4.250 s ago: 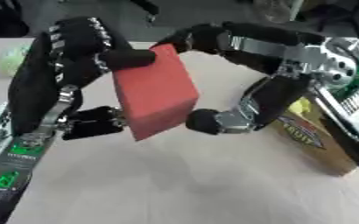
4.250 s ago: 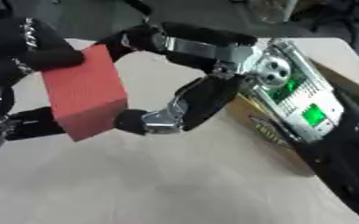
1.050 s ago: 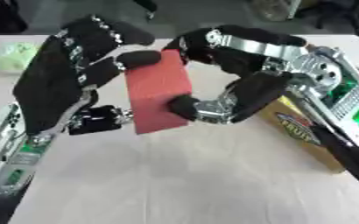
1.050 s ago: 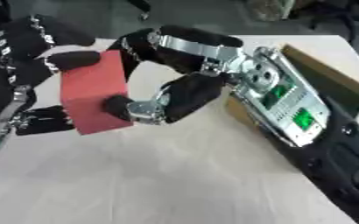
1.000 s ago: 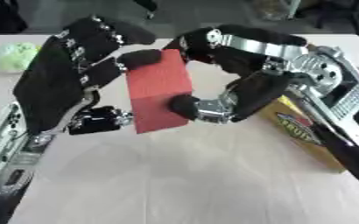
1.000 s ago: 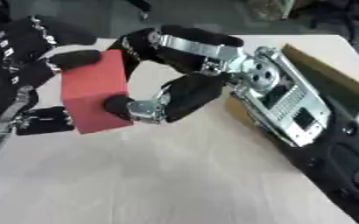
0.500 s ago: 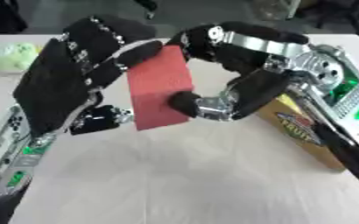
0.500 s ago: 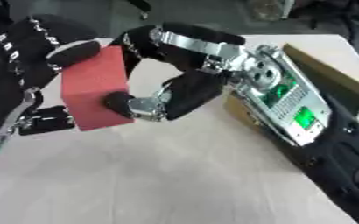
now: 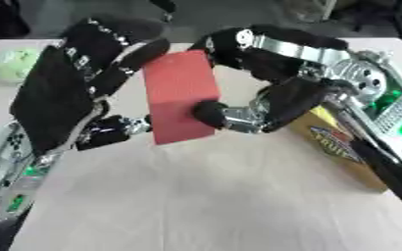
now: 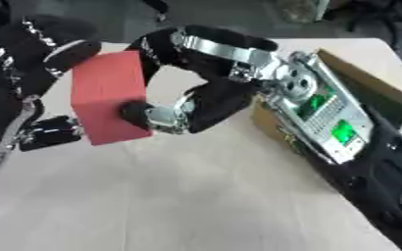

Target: Pick up the objects with one hand, pass them to the other hand, and then place them into the box on the other side of the table.

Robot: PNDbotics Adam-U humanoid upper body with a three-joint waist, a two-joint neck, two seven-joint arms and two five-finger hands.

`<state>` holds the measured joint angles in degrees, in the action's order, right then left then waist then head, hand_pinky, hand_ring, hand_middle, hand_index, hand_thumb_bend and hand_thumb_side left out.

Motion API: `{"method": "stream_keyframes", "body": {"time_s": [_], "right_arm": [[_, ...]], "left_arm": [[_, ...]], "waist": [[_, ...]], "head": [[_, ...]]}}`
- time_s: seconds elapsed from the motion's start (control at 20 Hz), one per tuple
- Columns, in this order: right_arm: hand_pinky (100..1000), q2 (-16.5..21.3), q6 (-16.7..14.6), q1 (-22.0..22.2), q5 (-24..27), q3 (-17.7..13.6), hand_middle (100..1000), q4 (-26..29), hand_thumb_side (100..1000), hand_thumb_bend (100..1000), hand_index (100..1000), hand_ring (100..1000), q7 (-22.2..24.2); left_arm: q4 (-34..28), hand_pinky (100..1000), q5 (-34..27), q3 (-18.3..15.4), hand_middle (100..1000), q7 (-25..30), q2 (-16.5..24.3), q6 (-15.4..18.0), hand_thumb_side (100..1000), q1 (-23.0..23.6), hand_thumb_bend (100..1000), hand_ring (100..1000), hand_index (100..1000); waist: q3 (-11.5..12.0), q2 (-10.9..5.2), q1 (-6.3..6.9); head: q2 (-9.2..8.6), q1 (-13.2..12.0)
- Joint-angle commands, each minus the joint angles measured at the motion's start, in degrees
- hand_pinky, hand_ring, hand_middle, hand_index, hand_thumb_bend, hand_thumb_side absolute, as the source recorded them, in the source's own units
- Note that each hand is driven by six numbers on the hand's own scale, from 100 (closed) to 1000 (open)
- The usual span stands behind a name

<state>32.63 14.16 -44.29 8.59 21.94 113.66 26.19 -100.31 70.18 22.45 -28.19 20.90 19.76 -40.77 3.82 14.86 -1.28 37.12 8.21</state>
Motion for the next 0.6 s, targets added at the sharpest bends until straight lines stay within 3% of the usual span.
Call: {"method": "stream_keyframes", "body": {"time_s": [0.05, 0.35, 0.6], "right_arm": [[996, 1.8, 0.0, -0.4, 0.5, -1.2, 466, 0.9, 352, 100, 615, 700, -0.5], [998, 3.0, -0.4, 1.3, 1.1, -2.9, 468, 0.9, 347, 100, 619, 700, -2.4], [996, 5.7, -0.5, 4.1, 0.5, -6.5, 470, 0.9, 327, 100, 621, 702, -6.4]], "left_arm": [[-1.0, 711, 0.2, -0.6, 753, -1.1, 1.9, 0.0, 100, -0.2, 1000, 743, 880], [-0.4, 698, -0.1, -1.0, 737, -2.1, 4.8, 0.0, 129, 1.7, 1000, 728, 864], [1.0, 668, -2.3, -2.1, 702, -2.5, 7.8, -1.4, 201, 3.8, 960, 692, 817]], "waist": [[-0.2, -1.09, 0.14], [-0.2, -1.1, 0.35], [-0.3, -1.2, 0.57]], "head": [[-0.18, 0.2], [0.03, 0.8], [0.44, 1.7]]}}
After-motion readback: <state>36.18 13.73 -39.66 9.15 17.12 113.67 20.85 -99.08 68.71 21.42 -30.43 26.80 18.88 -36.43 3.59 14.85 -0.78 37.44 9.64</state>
